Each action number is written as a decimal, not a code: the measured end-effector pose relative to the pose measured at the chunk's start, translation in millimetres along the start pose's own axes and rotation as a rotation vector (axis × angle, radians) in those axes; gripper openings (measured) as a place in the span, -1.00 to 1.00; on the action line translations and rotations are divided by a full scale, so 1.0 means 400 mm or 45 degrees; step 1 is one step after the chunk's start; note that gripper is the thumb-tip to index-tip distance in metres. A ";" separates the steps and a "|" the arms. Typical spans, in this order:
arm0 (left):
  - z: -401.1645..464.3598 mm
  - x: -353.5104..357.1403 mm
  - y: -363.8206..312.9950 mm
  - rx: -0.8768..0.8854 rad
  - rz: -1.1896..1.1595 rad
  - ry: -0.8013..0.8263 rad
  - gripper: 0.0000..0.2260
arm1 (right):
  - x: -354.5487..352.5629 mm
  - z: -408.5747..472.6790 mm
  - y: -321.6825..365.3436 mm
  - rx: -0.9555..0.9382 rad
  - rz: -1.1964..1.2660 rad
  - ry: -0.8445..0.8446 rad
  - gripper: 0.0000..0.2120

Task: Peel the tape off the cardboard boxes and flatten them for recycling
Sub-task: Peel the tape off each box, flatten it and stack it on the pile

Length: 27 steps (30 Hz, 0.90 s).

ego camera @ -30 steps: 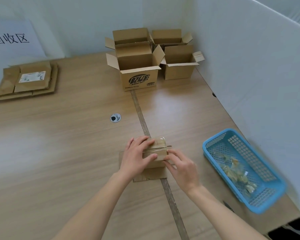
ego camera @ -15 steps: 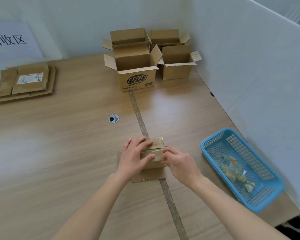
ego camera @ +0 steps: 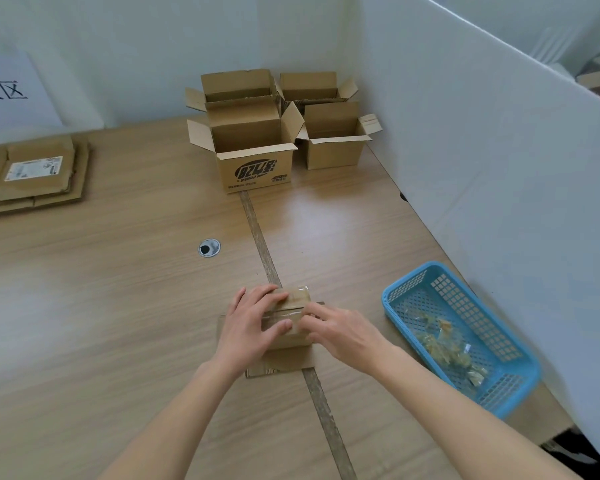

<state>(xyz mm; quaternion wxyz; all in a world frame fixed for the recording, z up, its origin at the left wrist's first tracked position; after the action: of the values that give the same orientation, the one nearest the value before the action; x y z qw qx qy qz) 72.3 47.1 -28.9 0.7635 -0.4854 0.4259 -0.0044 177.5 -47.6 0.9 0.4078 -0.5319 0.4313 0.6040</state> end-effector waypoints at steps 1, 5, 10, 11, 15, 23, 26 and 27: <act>-0.001 0.000 -0.001 0.003 0.010 0.000 -0.48 | -0.007 -0.006 0.002 0.012 -0.034 -0.017 -0.81; -0.001 0.000 -0.005 0.005 0.025 -0.003 -0.47 | -0.031 -0.015 0.021 -0.053 -0.249 -0.087 -0.82; -0.005 -0.002 -0.010 0.016 0.034 -0.009 -0.48 | -0.027 -0.018 0.034 -0.121 -0.406 -0.080 -0.83; -0.006 -0.002 -0.009 0.016 0.034 -0.001 -0.49 | -0.025 -0.013 0.034 -0.129 -0.384 -0.060 -0.81; 0.004 -0.001 -0.004 0.010 0.003 0.048 -0.49 | 0.007 0.012 0.027 -0.244 -0.172 0.139 -0.81; 0.004 0.008 -0.007 -0.005 -0.005 0.093 -0.54 | -0.017 -0.065 -0.231 0.674 0.785 -0.025 -0.89; 0.000 0.005 -0.011 -0.009 0.010 0.088 -0.55 | 0.021 -0.060 -0.152 0.541 0.753 0.166 -0.77; -0.001 0.003 -0.012 -0.006 0.015 0.078 -0.54 | 0.038 -0.061 -0.125 0.496 0.691 0.204 -0.66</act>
<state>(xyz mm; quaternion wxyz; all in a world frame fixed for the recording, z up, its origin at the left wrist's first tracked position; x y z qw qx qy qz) 74.9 43.7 -26.0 0.7491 -0.4844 0.4517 -0.0138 230.7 -55.3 -20.0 0.2909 -0.3559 0.6949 0.5530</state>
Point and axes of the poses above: each hand's wrist, its own z-axis towards the middle knuckle, its own x-axis out of the palm, y = z × x, the point moved 10 cm from there along z, towards the middle knuckle, and after that the axes turned 11 degrees about -z, right-handed, at the moved point
